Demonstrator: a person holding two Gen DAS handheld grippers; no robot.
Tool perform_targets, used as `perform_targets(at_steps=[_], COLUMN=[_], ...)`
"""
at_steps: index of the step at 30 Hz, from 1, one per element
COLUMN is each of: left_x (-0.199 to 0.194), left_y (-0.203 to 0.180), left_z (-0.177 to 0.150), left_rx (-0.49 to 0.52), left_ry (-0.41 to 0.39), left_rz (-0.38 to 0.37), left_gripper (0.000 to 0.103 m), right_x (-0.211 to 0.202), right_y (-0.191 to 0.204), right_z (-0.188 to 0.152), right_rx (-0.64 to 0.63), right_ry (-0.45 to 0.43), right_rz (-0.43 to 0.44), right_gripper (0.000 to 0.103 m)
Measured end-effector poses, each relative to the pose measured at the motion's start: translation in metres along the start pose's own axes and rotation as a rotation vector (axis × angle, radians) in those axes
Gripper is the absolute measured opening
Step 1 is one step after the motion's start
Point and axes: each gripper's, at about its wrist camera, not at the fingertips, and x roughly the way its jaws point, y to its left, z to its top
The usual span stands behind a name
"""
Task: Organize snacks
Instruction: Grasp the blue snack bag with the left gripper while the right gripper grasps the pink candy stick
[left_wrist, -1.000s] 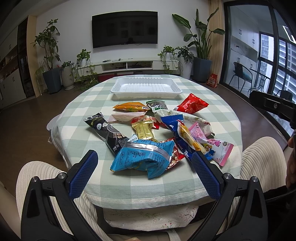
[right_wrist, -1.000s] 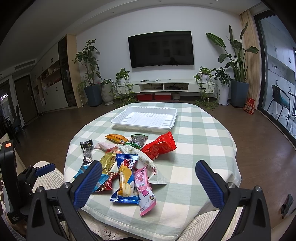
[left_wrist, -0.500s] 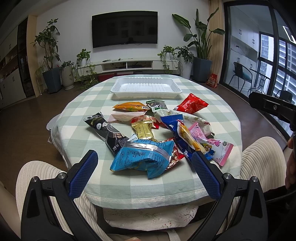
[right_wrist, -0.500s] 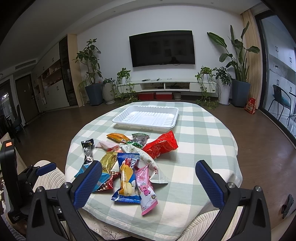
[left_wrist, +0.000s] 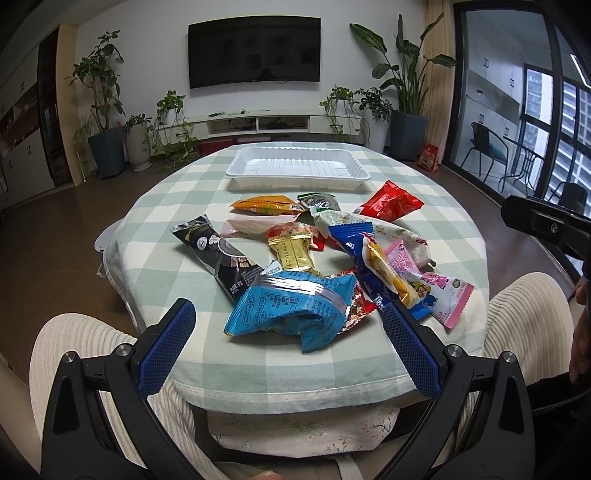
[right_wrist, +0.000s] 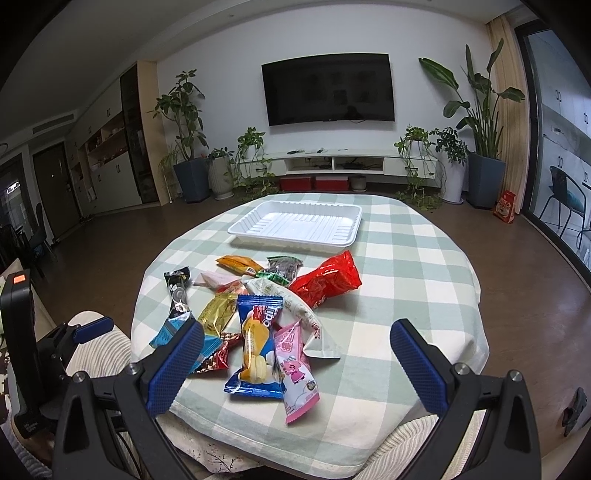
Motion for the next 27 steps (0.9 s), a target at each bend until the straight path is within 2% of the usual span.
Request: perform_targets(at_steps=[11, 16, 20, 22, 27], left_x=[0.018, 0.028, 0.036, 0.040, 0.052], left_y=[0.018, 0.026, 0.031, 0.035, 0.051], left_z=[-0.004, -0.007, -0.007, -0.007, -0.007], left_rx=[-0.063, -0.095, -0.128, -0.155, -0.282], left_ry=[0.070, 0.098, 0.128, 0.146, 0.192], left_rz=[0.009, -0.002, -0.022, -0.040, -0.118], left_gripper=[0.103, 0.103, 0.103, 0.103, 0.103], right_x=[0.018, 0.031, 0.043, 0.050, 0.063], right_y=[0.000, 0.004, 0.005, 0.005, 0.003], right_z=[-0.009, -0.017, -0.024, -0.028, -0.033], right_rx=[-0.013, -0.039, -0.059, -0.059, -0.065], right_ry=[0.096, 0.158, 0.213, 0.232, 0.249], right_rz=[0.016, 0.018, 0.018, 0.019, 0.011], right_gripper=[0.103, 0.092, 0.076, 0.073, 0.073])
